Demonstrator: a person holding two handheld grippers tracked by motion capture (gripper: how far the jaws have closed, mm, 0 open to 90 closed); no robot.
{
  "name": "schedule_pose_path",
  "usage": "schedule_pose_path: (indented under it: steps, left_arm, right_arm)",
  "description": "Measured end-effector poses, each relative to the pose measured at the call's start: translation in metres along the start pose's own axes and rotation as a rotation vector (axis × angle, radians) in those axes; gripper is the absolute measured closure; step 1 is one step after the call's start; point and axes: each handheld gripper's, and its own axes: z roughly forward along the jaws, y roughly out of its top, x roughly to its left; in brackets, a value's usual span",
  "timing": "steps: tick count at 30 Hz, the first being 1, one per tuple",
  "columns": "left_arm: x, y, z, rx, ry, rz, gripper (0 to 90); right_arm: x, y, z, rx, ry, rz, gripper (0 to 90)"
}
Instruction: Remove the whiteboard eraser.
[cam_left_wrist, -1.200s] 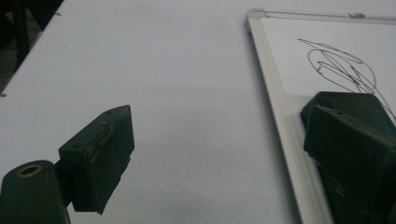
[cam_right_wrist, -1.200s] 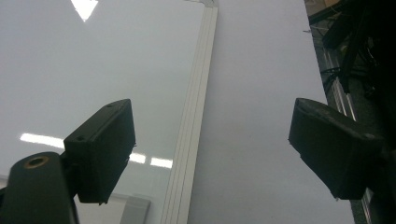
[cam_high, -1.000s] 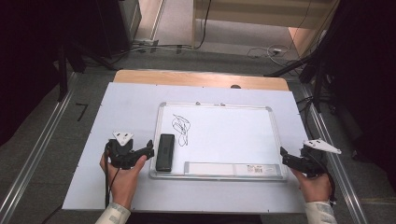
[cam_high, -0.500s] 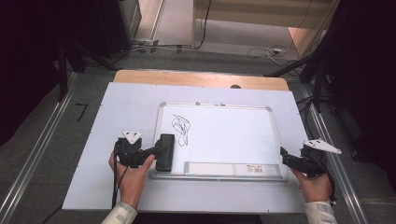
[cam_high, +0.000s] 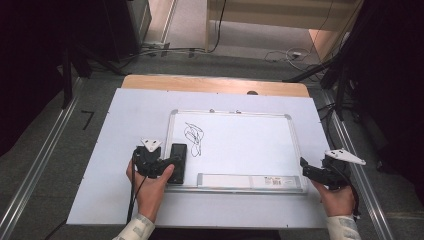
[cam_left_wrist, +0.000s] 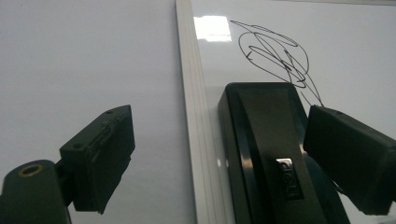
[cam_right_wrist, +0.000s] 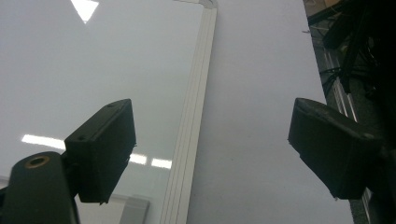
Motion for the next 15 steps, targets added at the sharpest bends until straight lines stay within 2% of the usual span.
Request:
schedule_pose_path:
  steps: [6,15]
  left_arm:
    - [-0.009,0.001,0.005,0.005,-0.015,0.004,11.1]
    - [-0.018,0.002,0.011,0.014,-0.022,0.019,18.7]
  right_arm:
    - [0.0,0.0,0.0,0.001,-0.001,0.0,13.6]
    - [0.0,0.0,0.0,0.002,0.001,0.001,13.6]
